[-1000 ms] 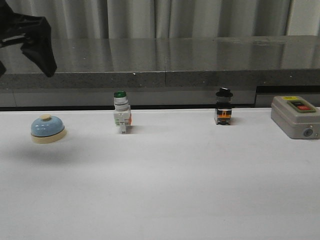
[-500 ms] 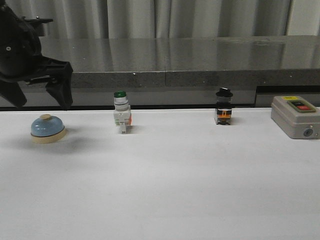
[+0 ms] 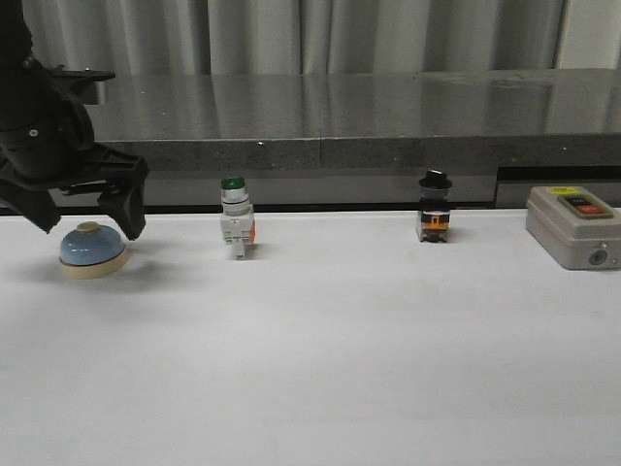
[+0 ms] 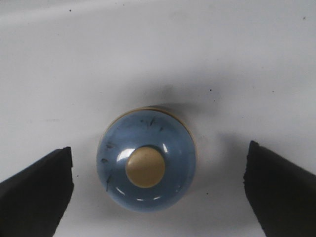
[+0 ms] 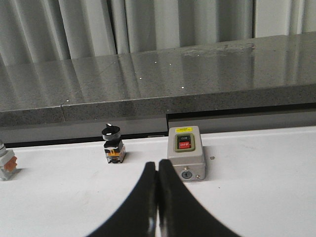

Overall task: Place and press bell with both arms
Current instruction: 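Lower the left gripper around the blue bell and close on it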

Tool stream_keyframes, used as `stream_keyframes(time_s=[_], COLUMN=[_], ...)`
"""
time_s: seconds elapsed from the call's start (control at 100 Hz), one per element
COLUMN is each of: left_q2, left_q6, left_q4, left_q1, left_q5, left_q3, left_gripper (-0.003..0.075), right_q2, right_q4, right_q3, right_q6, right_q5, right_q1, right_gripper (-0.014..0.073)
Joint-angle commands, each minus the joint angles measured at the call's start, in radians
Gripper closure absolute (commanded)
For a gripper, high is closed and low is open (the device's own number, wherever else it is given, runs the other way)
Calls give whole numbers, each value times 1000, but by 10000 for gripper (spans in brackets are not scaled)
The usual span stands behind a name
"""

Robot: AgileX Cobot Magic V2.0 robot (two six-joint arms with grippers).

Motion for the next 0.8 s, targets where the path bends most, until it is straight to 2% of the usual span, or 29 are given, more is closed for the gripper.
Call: stream_keyframes(time_s=[0.0,0.6,0.69,0.79], left_q2=[-35,20,20,20], left_q6=[-2,-2,-2,-2], left_q4=[2,42,48,50], left_q1=[-6,-6,-6,-6], left_q5=[-52,-71,-71,-71], left_q3=[-30,-30,-30,-30], left_gripper=[50,52,97,201], right_q2=[-16,-16,-16,-16], right_q4=[-12,-12,-12,-12], right_q3=[-19,-19,-19,-19], right_q6=[-4,-4,-4,-4], right_q5=[-85,-85,-85,-85], right_q1=[-5,-5,-5,-5], right_gripper=[658,658,658,658])
